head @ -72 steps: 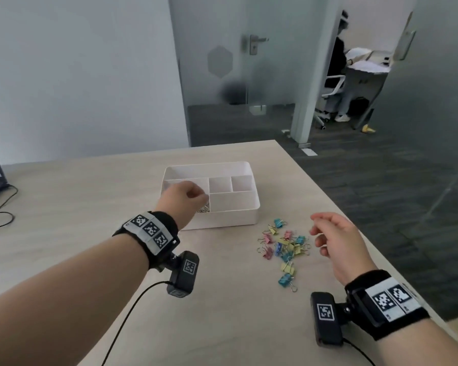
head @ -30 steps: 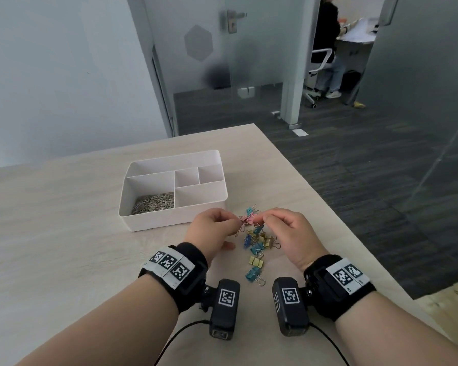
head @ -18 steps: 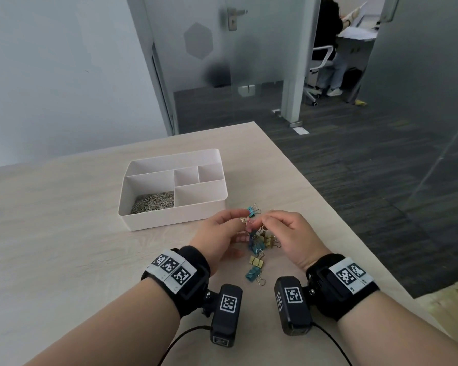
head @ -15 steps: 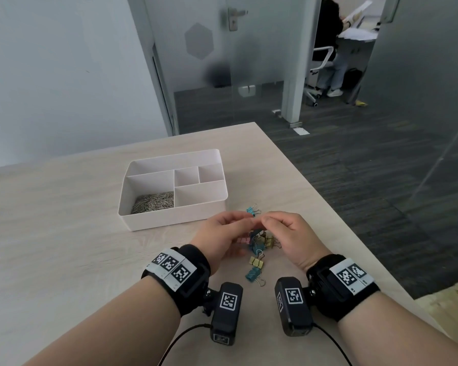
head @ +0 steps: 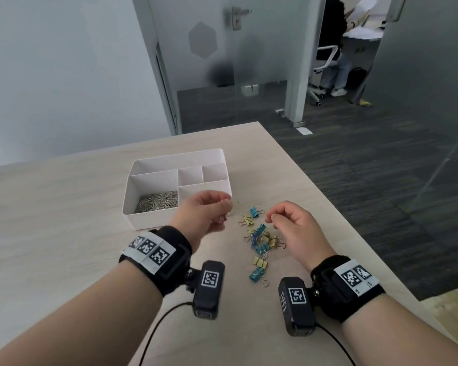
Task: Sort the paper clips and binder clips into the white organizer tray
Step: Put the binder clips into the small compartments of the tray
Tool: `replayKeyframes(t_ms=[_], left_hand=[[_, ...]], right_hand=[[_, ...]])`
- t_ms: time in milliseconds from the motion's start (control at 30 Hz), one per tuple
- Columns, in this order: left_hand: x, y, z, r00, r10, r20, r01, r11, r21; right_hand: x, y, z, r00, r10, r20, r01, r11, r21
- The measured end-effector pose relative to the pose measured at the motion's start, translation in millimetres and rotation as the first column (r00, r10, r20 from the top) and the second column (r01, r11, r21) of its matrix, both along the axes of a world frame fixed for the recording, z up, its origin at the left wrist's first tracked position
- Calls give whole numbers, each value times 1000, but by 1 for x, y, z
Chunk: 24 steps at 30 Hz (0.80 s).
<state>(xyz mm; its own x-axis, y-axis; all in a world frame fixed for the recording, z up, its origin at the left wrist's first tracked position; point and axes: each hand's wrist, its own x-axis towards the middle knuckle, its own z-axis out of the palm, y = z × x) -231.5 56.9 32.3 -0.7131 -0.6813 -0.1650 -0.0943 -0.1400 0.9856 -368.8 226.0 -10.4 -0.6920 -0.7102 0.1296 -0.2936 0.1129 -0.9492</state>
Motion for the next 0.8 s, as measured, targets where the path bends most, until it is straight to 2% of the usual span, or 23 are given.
replayKeyframes(t_ms=[100,200,267,367,500,700,800], left_hand=[[-2,-24,15,994,90,65,-66,950,-305],[-6,-45,21,965,186,183,-22,757,-653],[-8,-53,22,933,207,293,101,630,-770],[-12,-58,21,876,203,437,280,525,-804],[-11,-56,14,851,210,481,344,470,-813],[-14,-47,3,843,147,518,407,455,-792],[-13,-42,-1,877,144,459,344,480,-807]], right_hand=[[0,0,2,1000,2,20,-2,1000,5],[0,1,2,999,6,37,-7,1000,14],[1,1,3,999,12,39,-12,1000,18],[2,1,4,999,19,35,-20,1000,21],[2,1,4,999,26,33,-27,999,30],[2,1,4,999,24,24,-25,999,33],[2,1,3,1000,6,2,-6,1000,28]])
